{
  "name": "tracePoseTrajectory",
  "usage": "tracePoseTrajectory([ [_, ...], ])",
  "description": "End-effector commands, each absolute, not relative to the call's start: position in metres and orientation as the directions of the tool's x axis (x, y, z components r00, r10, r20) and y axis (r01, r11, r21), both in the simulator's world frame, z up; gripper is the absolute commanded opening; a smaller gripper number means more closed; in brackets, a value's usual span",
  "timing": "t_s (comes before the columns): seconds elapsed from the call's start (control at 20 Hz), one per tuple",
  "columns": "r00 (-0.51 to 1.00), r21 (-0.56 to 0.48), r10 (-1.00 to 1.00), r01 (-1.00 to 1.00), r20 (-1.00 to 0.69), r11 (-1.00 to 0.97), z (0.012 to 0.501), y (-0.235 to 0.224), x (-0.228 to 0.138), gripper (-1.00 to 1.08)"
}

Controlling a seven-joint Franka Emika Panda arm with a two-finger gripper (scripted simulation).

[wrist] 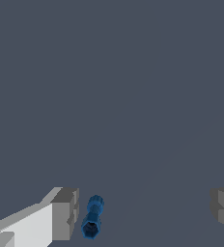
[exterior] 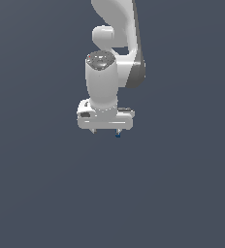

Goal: Pick up the object and move it to a goal position.

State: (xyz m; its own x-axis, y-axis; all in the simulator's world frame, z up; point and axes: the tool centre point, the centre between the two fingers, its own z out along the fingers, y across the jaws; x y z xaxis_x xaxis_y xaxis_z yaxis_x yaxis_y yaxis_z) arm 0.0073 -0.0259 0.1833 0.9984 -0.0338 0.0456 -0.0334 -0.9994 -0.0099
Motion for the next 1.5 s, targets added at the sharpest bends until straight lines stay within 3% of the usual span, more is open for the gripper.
tracePoseTrajectory([
  [0.0, 0.998, -0.010, -0.034, -0.033, 0.046, -0.999, 0.183, -0.026, 0.007, 1.00],
  [0.55, 0.997, 0.004, -0.048, -0.048, 0.057, -0.999, 0.185, -0.060, 0.008, 1.00],
  [1.0, 0.999, 0.007, 0.011, 0.010, 0.050, -1.000, 0.175, -0.050, 0.001, 1.00],
  [1.45, 0.975, 0.012, 0.219, 0.219, 0.029, -0.976, 0.141, -0.019, -0.031, 1.00],
])
